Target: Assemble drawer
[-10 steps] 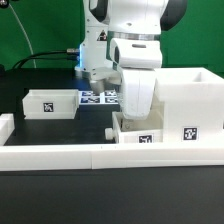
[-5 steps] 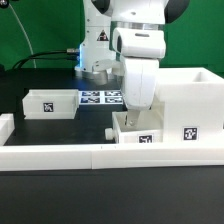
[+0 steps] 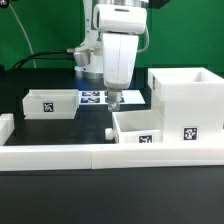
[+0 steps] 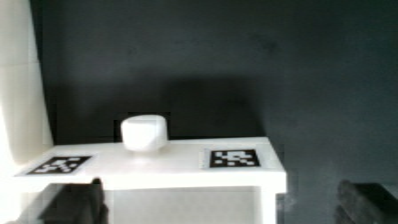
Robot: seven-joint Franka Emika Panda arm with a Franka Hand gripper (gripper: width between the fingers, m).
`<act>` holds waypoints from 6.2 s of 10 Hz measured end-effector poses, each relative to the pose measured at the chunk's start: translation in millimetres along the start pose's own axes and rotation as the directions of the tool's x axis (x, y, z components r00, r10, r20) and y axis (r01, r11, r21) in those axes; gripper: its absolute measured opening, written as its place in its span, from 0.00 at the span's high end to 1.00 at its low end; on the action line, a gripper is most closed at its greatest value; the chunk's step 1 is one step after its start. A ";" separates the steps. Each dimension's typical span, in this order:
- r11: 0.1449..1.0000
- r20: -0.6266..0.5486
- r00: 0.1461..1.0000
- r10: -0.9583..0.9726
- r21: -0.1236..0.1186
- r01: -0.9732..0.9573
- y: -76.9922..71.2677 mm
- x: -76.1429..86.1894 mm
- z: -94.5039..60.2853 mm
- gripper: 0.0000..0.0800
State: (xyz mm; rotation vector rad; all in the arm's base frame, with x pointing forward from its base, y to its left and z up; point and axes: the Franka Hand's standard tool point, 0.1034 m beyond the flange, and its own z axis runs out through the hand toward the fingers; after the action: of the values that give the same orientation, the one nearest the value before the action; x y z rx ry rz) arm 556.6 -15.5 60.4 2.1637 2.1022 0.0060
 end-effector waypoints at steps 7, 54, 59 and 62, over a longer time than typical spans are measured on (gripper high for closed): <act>0.995 -0.106 0.990 -0.092 0.025 0.095 -6.3 -57.3 21.6 0.19; 0.990 -0.154 0.986 0.055 0.134 -0.035 -20.0 2.8 46.5 0.19; 0.989 -0.145 0.985 0.096 0.125 -0.078 -17.3 3.6 45.9 0.19; 0.989 -0.145 0.987 0.067 0.139 -0.047 -14.8 2.3 45.2 0.19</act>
Offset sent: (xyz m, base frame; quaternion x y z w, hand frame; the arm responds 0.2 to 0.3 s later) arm 0.0018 -0.0070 -0.0190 0.0082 0.2137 -0.0289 0.9764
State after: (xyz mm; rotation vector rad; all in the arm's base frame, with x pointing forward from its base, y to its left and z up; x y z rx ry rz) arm 545.9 -16.8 14.1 2.3709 2.1773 0.0326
